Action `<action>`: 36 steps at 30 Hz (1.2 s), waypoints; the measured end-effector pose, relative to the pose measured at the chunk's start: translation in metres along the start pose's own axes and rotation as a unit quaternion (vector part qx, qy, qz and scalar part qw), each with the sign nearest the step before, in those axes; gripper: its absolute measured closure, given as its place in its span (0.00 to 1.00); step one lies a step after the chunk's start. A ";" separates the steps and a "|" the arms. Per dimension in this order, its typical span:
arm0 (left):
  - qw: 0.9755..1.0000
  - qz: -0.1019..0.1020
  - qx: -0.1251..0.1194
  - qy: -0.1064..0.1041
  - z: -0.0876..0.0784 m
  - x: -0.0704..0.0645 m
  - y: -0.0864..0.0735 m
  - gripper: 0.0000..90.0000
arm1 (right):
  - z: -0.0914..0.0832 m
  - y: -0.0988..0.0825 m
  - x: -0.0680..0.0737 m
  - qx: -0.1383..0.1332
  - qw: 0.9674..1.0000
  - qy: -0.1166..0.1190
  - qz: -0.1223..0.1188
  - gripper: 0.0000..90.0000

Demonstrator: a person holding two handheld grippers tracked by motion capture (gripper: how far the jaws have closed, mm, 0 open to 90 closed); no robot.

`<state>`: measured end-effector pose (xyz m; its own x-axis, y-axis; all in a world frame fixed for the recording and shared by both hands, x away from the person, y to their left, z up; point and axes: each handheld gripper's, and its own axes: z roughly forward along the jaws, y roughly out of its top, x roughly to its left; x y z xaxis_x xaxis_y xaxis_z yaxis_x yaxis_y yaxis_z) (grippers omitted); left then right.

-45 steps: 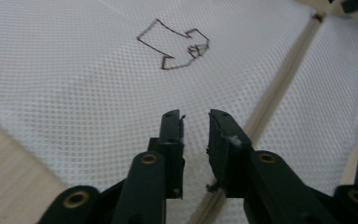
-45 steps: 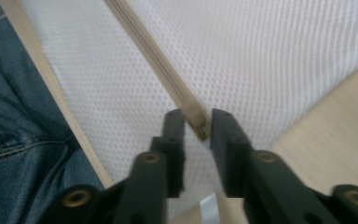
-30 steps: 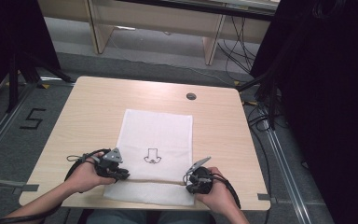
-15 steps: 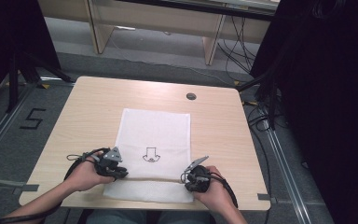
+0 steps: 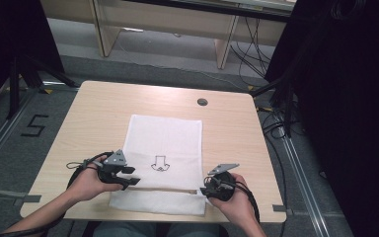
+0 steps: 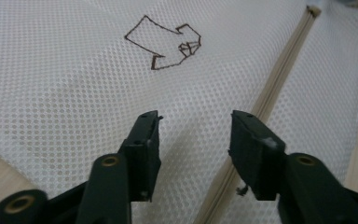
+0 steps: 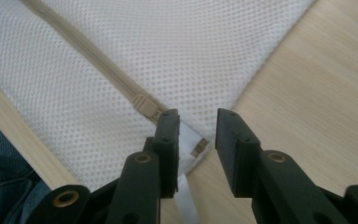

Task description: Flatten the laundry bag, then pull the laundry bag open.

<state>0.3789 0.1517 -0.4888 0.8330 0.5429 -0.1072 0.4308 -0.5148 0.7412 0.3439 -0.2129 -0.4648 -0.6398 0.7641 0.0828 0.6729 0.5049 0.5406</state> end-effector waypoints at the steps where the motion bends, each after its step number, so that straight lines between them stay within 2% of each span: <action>1: 1.000 -0.002 0.000 -0.002 0.000 0.000 0.000 0.51 | -0.001 -0.001 -0.002 0.001 1.000 -0.001 0.005 0.77; 2: 1.000 0.006 0.003 -0.006 0.001 0.000 0.000 0.50 | -0.002 -0.002 -0.004 -0.005 1.000 -0.001 0.006 0.77; 5: 1.000 -0.006 0.008 -0.008 0.003 -0.001 -0.001 0.50 | -0.004 -0.004 -0.007 -0.011 1.000 -0.005 0.003 0.77; 6: 1.000 -0.004 0.009 -0.007 0.004 -0.001 -0.001 0.50 | -0.004 -0.005 -0.006 -0.020 1.000 -0.003 0.014 0.76; 7: 1.000 -0.003 0.009 -0.006 0.004 -0.001 0.000 0.50 | -0.005 -0.005 -0.008 -0.018 1.000 -0.004 0.007 0.75; 8: 1.000 -0.001 0.001 -0.008 0.005 -0.002 0.001 0.50 | -0.006 -0.005 -0.008 -0.018 1.000 -0.005 0.013 0.75; 9: 1.000 0.000 0.001 -0.009 0.005 -0.002 0.001 0.50 | -0.002 -0.007 -0.009 -0.040 0.999 -0.011 0.006 0.75; 10: 1.000 -0.005 0.000 -0.009 0.005 -0.003 0.002 0.50 | -0.004 -0.006 -0.009 -0.027 1.000 -0.005 0.013 0.74; 12: 1.000 0.000 -0.002 -0.013 0.006 -0.004 0.003 0.49 | -0.005 -0.006 -0.009 -0.021 0.999 -0.006 0.024 0.73; 13: 1.000 -0.006 0.001 -0.014 0.007 -0.005 0.003 0.49 | -0.004 -0.007 -0.010 -0.021 1.000 -0.006 0.020 0.73; 14: 1.000 0.001 0.001 -0.016 0.007 -0.006 0.003 0.49 | -0.003 -0.007 -0.011 -0.021 1.000 -0.010 0.010 0.73; 15: 1.000 -0.008 0.001 -0.019 0.008 -0.007 0.003 0.49 | -0.004 -0.007 -0.010 -0.016 1.000 -0.008 0.015 0.73; 16: 1.000 0.001 0.001 -0.022 0.008 -0.007 0.004 0.49 | -0.004 -0.006 -0.010 -0.018 1.000 -0.008 0.015 0.73; 17: 1.000 -0.010 0.001 -0.018 0.008 -0.010 0.003 0.50 | -0.004 -0.006 -0.009 -0.018 1.000 -0.009 0.018 0.74; 18: 1.000 0.002 0.003 -0.021 0.008 -0.010 0.004 0.50 | -0.004 -0.006 -0.009 -0.022 1.000 -0.012 0.014 0.74; 19: 1.000 0.000 0.003 -0.020 0.008 -0.011 0.003 0.50 | -0.003 -0.006 -0.008 -0.035 0.999 -0.010 0.024 0.74; 20: 1.000 0.004 -0.002 -0.022 0.008 -0.012 0.004 0.50 | -0.007 -0.005 -0.008 -0.023 0.999 -0.011 0.022 0.75; 21: 1.000 -0.003 -0.004 -0.019 0.007 -0.013 0.005 0.51 | -0.008 -0.005 -0.009 -0.024 1.000 -0.011 0.014 0.77; 22: 1.000 -0.004 -0.010 -0.026 0.008 -0.013 0.006 0.53 | -0.007 -0.005 -0.009 -0.028 0.999 -0.012 0.015 0.78; 23: 1.000 0.000 -0.011 -0.026 0.008 -0.013 0.007 0.54 | -0.008 -0.005 -0.011 -0.026 0.999 -0.016 0.007 0.80; 25: 0.999 -0.008 -0.018 -0.029 0.010 -0.015 0.008 0.55 | -0.008 -0.005 -0.014 -0.020 1.000 -0.013 0.008 0.81; 26: 0.999 0.006 -0.015 -0.028 0.011 -0.015 0.009 0.55 | -0.008 -0.005 -0.014 -0.020 1.000 -0.013 0.011 0.82; 27: 0.999 0.001 -0.018 -0.030 0.012 -0.016 0.009 0.55 | -0.005 -0.006 -0.016 -0.026 1.000 -0.011 0.011 0.83; 28: 0.999 0.015 -0.015 -0.029 0.012 -0.015 0.009 0.55 | -0.006 -0.006 -0.018 -0.014 1.000 -0.009 0.009 0.83; 29: 0.999 0.004 -0.018 -0.034 0.013 -0.017 0.008 0.55 | -0.007 -0.006 -0.019 -0.013 1.000 -0.005 0.010 0.83; 30: 0.999 0.006 -0.018 -0.033 0.012 -0.017 0.007 0.55 | -0.004 -0.006 -0.019 -0.029 0.999 0.002 0.020 0.83; 32: 0.999 0.011 -0.015 -0.028 0.011 -0.017 0.006 0.55 | -0.006 -0.005 -0.018 -0.016 1.000 -0.001 0.020 0.84; 34: 0.999 0.014 -0.014 -0.028 0.011 -0.016 0.006 0.56 | -0.006 -0.006 -0.017 -0.019 1.000 0.003 0.015 0.87; 35: 0.999 0.012 -0.016 -0.029 0.011 -0.017 0.006 0.56 | -0.004 -0.006 -0.014 -0.029 0.999 0.007 0.023 0.88; 36: 0.999 0.015 -0.018 -0.031 0.011 -0.017 0.006 0.56 | -0.006 -0.005 -0.014 -0.014 1.000 -0.002 0.006 0.90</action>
<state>0.3714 0.1317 -0.4898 0.8659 0.4845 -0.1246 0.3932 -0.5054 0.7681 0.3475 -0.2284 -0.4635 -0.6296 0.7721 0.0861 0.6702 0.4837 0.5629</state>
